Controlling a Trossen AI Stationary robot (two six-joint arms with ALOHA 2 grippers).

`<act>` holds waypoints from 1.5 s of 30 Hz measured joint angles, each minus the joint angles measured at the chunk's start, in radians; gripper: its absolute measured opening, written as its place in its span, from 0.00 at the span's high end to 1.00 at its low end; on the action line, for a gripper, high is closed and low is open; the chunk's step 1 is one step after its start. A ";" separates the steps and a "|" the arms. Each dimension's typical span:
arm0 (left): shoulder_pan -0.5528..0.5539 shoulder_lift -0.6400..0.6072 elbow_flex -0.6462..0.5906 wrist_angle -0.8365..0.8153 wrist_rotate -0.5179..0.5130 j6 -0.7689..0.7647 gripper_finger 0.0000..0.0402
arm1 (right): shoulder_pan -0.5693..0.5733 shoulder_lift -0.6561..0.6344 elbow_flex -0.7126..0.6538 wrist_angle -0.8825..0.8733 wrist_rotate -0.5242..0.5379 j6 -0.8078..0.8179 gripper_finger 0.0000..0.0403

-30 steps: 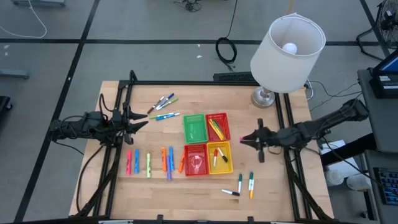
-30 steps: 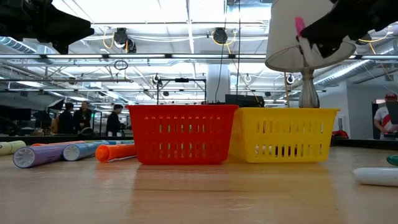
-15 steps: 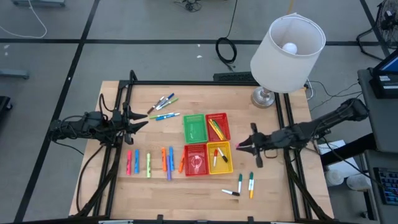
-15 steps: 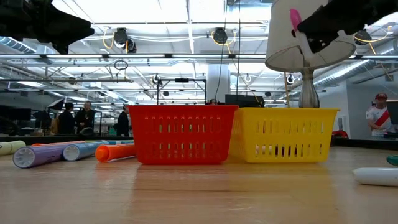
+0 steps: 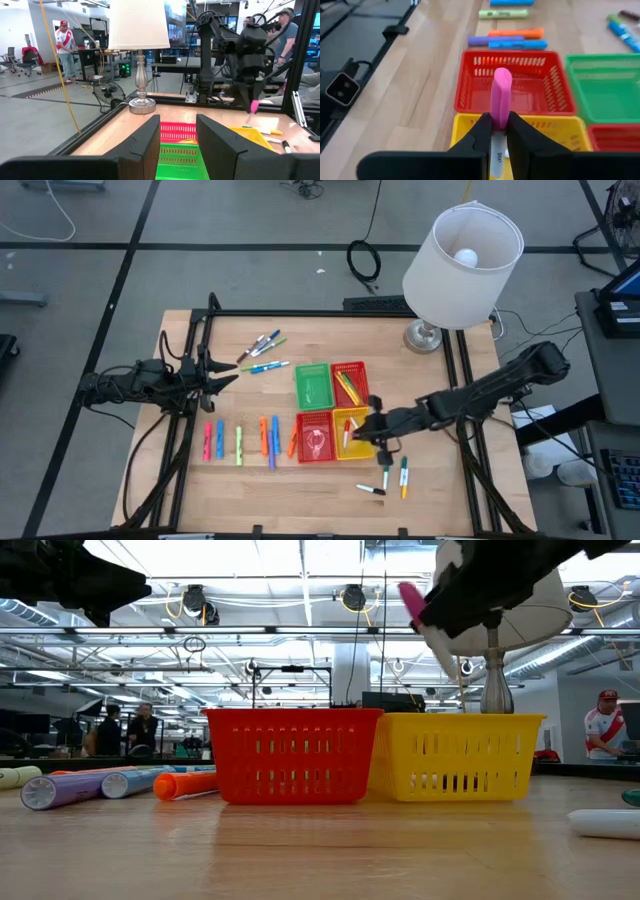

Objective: Pick & Place Markers
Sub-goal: Put the small pink highlighter pen into the yellow bin, then put the small green highlighter pen into the yellow bin

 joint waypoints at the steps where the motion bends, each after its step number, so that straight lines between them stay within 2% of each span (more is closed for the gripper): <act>1: 0.000 0.000 0.000 0.000 0.000 0.000 0.67 | -0.004 0.022 0.010 0.000 -0.004 -0.002 0.94; 10: 0.000 0.000 0.000 0.000 0.000 0.000 0.67 | -0.056 0.128 0.019 -0.024 -0.023 0.036 0.93; 30: 0.000 0.000 0.000 0.000 0.000 0.000 0.67 | -0.061 0.131 0.019 -0.062 -0.019 0.068 0.92; 45: 0.000 0.000 0.000 0.000 0.000 0.000 0.67 | -0.065 0.131 0.019 -0.061 -0.018 0.081 0.68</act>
